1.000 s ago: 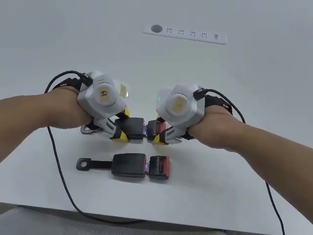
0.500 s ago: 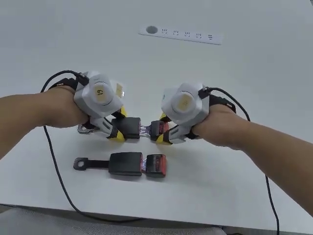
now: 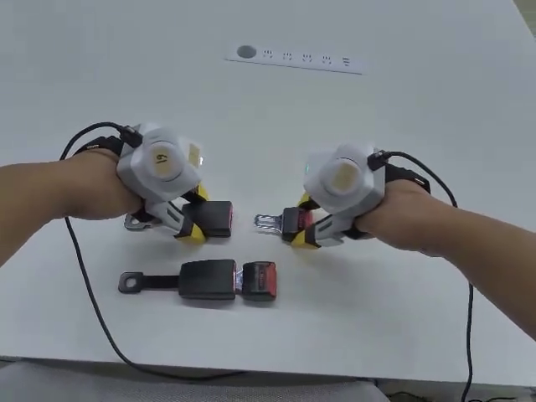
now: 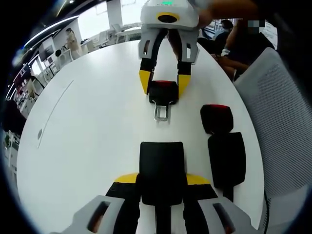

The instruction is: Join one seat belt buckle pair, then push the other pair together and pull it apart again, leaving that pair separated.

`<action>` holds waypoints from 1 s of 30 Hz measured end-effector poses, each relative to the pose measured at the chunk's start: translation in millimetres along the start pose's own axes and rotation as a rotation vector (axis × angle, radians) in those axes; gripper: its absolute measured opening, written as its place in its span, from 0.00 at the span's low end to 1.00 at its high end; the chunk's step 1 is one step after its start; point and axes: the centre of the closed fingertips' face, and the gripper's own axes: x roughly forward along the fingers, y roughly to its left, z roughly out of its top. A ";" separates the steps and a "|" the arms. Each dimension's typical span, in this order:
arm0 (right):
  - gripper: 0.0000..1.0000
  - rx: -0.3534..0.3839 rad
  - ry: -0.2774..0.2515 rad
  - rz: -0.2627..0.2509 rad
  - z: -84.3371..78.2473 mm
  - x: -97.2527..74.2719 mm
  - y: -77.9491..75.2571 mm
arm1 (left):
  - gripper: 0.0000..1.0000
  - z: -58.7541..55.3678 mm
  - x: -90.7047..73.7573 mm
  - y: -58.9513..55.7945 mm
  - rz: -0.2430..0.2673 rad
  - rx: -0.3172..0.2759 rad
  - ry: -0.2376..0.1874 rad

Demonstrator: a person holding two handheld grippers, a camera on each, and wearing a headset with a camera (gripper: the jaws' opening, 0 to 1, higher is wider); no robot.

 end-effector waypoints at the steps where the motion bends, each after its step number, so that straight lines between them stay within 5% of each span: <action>1: 0.32 0.005 0.006 -0.002 -6.6 -3.4 -1.5 | 0.34 0.2 -0.1 -0.2 0.000 0.000 0.001; 15: 0.33 0.045 0.037 -0.017 -57.1 -26.5 -8.7 | 0.34 -0.6 0.8 0.1 -0.002 0.003 0.010; 30: 0.35 0.039 0.065 -0.007 -59.6 -29.0 -5.5 | 0.35 0.2 2.2 -0.3 0.006 -0.020 0.025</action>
